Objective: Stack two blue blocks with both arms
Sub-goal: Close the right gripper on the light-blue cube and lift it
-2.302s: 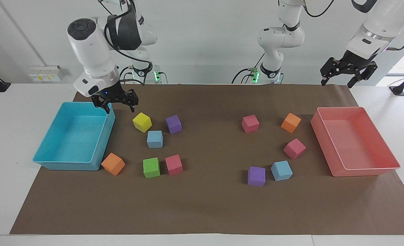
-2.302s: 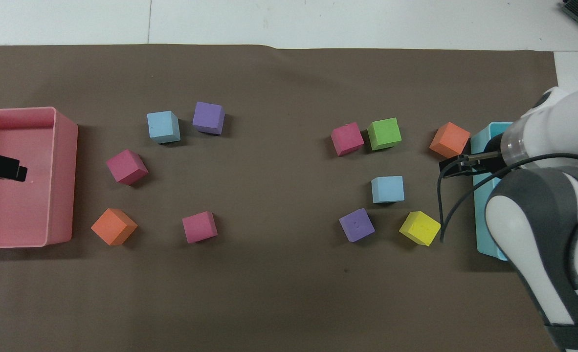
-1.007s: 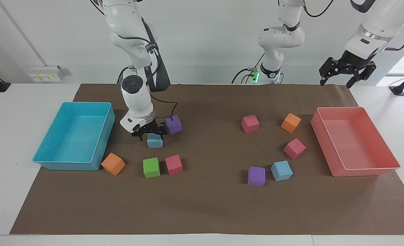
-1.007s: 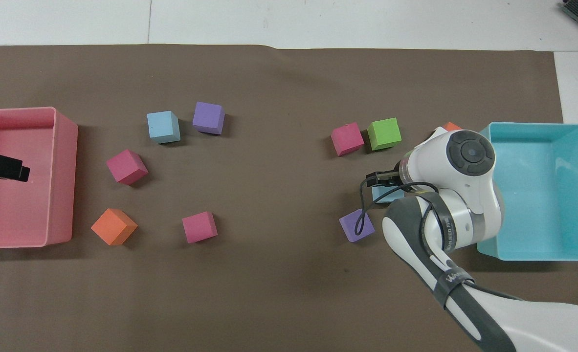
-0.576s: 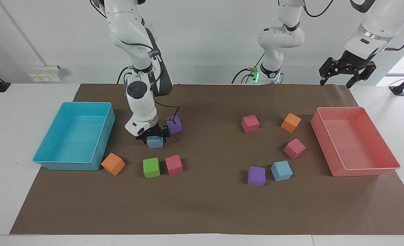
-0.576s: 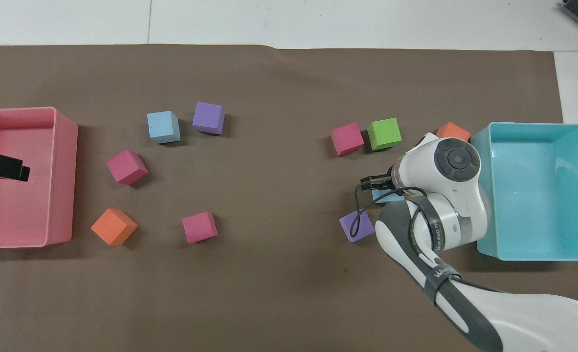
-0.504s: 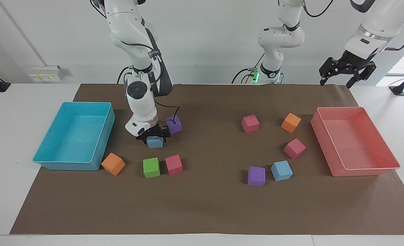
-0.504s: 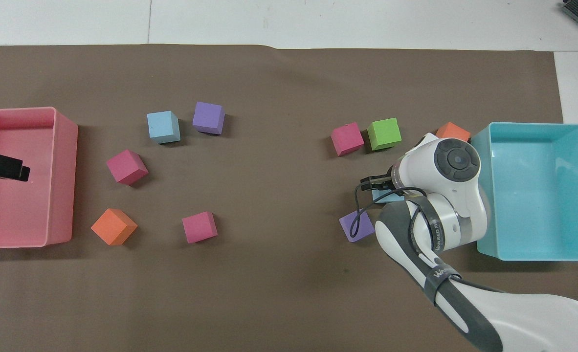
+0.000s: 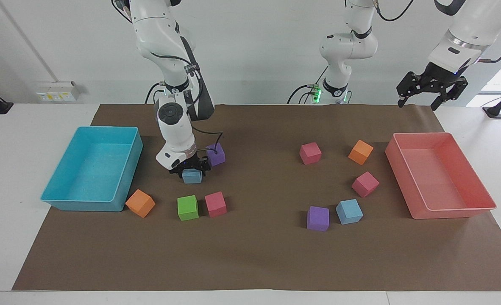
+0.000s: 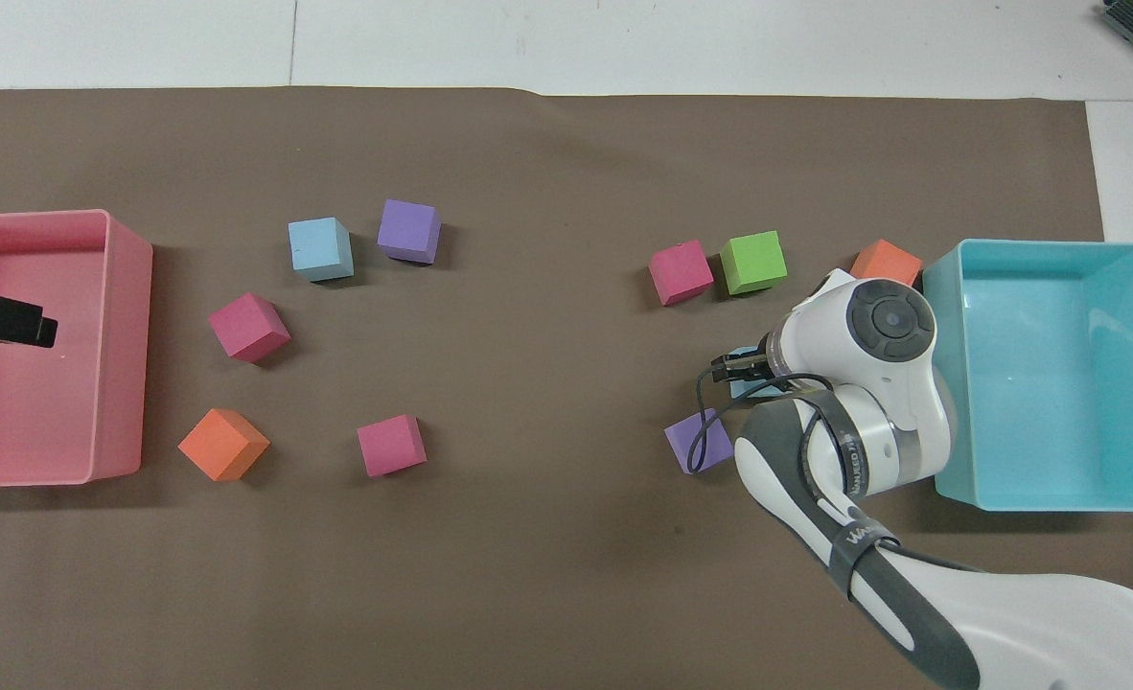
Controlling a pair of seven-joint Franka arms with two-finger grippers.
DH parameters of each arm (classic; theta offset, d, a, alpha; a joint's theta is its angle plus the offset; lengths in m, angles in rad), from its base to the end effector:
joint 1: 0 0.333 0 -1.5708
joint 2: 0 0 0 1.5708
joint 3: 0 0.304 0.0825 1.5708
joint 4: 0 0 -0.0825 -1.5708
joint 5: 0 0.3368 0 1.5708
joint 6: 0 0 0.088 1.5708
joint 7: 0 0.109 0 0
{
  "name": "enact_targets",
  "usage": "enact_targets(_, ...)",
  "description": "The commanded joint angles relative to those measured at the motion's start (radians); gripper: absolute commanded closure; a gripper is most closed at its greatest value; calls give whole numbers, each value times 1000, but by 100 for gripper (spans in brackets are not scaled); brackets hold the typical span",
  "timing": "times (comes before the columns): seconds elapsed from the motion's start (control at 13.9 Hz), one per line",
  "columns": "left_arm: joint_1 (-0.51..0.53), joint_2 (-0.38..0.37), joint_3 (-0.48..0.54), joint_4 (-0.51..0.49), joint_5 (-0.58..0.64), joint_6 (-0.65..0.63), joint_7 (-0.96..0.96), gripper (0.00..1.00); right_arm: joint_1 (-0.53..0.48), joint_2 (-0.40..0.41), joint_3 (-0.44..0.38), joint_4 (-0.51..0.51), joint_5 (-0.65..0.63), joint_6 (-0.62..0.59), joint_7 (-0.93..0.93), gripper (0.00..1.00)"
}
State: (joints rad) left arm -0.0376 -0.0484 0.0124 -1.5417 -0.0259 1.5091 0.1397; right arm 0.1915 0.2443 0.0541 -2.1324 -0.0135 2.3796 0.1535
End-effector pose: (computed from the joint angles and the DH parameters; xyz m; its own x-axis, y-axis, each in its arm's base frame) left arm 0.4866 -0.0150 0.6414 0.9860 -0.1657 0.0193 -0.1661 -0.9858 0.0240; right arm 0.5188 0.1293 0.3136 0.9950 0.1001 0.0027 0.1001 -0.9950 -0.0042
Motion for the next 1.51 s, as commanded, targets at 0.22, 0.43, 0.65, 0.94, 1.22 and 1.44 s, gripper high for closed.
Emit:
enact_targets(0.22, -5, -2, 1, 3, -6, 8, 1, 0, -27, -5, 1, 47, 20, -83, -64, 100)
enact_targets(0.43, -5, -2, 1, 3, -6, 8, 1, 0, -47, -34, 1, 123, 20, -172, -65, 100)
enact_targets(0.65, -5, -2, 1, 3, -6, 8, 1, 0, -47, -60, 1, 205, 20, -272, -61, 100)
enact_targets(0.94, -5, -4, 0, 0, -6, 6, 1, 0, -35, -31, 0, 376, 15, -404, -40, 100)
enact_targets(1.22, -5, -5, 0, -2, -6, 3, 1, 0, 47, 19, 3, 437, 7, -410, 85, 100)
enact_targets(1.44, -7, -5, -3, -2, -6, 5, 1, 0, 123, 104, 3, 534, 4, -444, 181, 100)
